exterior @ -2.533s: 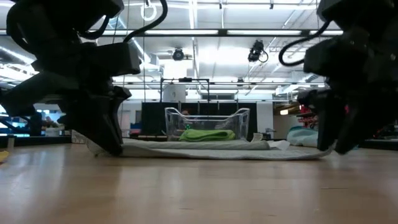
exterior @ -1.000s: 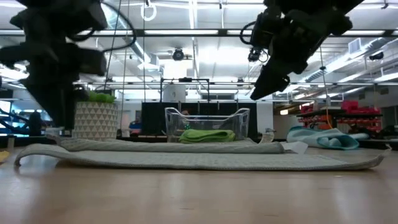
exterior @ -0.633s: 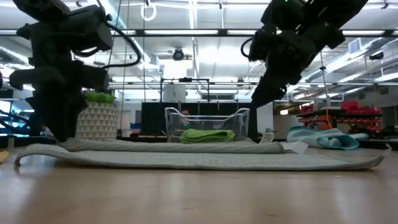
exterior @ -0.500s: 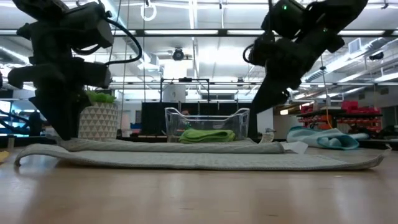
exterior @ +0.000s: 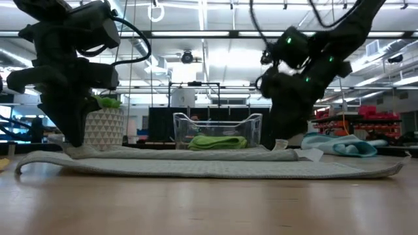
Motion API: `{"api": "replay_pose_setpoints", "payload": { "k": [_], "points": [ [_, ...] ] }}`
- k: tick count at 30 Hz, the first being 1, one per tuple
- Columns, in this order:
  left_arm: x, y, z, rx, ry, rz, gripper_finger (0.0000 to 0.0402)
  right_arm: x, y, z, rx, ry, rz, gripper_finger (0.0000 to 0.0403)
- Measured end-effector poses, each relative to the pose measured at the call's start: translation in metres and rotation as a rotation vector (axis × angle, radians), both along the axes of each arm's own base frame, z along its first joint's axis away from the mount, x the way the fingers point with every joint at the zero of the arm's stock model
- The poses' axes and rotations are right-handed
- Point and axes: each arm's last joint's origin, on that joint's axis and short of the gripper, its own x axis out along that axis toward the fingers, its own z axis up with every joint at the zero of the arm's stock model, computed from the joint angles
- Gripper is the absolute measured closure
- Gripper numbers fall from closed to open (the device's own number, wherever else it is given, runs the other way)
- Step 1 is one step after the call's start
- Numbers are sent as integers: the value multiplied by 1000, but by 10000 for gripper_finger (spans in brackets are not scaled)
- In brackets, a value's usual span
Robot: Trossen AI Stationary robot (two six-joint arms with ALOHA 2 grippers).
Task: Fold microfiber towels
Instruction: Fold the gray microfiber cloth
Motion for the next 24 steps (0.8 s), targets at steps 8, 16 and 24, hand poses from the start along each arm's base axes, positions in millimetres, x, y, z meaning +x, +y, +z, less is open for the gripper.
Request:
{"api": "replay_pose_setpoints", "payload": {
  "k": [8,16,24],
  "points": [
    [1,0,0,5,-7,-14,387,11,-9,-16,25,-49,7,184],
    [1,0,1,5,-17,-17,395,14,-2,-15,6,-72,75,354],
    [4,1,11,57,2,11,392,8,-1,-2,-48,-77,89,385]
  ]
}}
